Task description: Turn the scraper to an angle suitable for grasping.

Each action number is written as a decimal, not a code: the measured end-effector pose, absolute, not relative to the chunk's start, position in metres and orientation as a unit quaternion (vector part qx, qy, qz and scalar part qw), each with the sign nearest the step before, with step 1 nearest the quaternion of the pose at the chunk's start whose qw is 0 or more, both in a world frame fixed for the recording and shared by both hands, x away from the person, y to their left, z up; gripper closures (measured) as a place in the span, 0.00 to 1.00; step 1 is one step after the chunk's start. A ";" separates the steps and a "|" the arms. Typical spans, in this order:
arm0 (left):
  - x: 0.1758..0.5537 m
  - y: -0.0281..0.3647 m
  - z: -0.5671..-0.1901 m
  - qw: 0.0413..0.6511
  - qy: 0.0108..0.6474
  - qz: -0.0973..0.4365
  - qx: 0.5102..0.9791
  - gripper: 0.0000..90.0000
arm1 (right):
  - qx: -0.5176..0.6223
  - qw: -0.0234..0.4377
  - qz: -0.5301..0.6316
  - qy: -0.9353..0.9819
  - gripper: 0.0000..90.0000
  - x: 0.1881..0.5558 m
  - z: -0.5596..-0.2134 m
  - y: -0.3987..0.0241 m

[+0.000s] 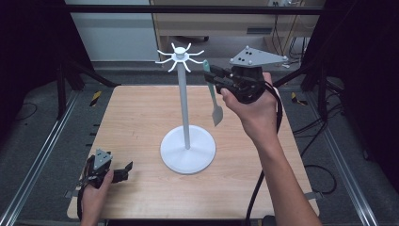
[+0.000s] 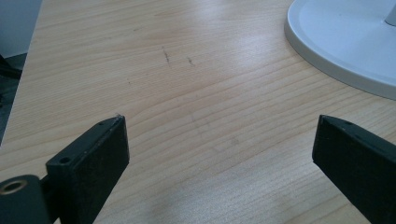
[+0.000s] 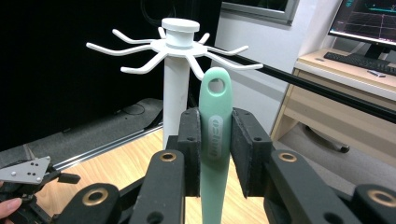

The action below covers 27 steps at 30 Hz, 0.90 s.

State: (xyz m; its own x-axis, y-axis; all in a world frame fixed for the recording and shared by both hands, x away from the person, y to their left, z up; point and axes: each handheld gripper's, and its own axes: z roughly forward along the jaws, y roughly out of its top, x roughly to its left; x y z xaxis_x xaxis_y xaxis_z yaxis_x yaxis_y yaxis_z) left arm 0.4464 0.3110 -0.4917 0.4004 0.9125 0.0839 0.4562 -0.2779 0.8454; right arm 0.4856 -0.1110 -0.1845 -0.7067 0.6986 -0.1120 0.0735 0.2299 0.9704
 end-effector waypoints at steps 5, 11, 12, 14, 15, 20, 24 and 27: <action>0.447 0.311 -0.492 0.385 0.461 0.296 0.743 0.04 | 0.263 0.276 0.561 0.735 0.83 0.488 -0.183 -0.111; 0.447 0.311 -0.492 0.385 0.461 0.296 0.743 0.04 | 0.262 0.273 0.561 0.736 0.83 0.490 -0.183 -0.110; 0.447 0.310 -0.492 0.385 0.461 0.295 0.743 0.04 | 0.263 0.270 0.560 0.738 0.83 0.490 -0.183 -0.109; 0.447 0.310 -0.492 0.386 0.460 0.295 0.743 0.04 | 0.262 0.269 0.560 0.739 0.83 0.490 -0.183 -0.108; 0.447 0.310 -0.492 0.385 0.459 0.295 0.744 0.04 | 0.261 0.267 0.561 0.739 0.83 0.490 -0.183 -0.108; 0.447 0.310 -0.492 0.385 0.460 0.294 0.744 0.04 | 0.258 0.264 0.557 0.744 0.83 0.492 -0.182 -0.105; 0.447 0.310 -0.492 0.385 0.459 0.294 0.745 0.04 | 0.258 0.263 0.555 0.746 0.83 0.493 -0.183 -0.101; 0.447 0.309 -0.493 0.385 0.459 0.293 0.745 0.04 | 0.257 0.260 0.555 0.747 0.83 0.494 -0.184 -0.099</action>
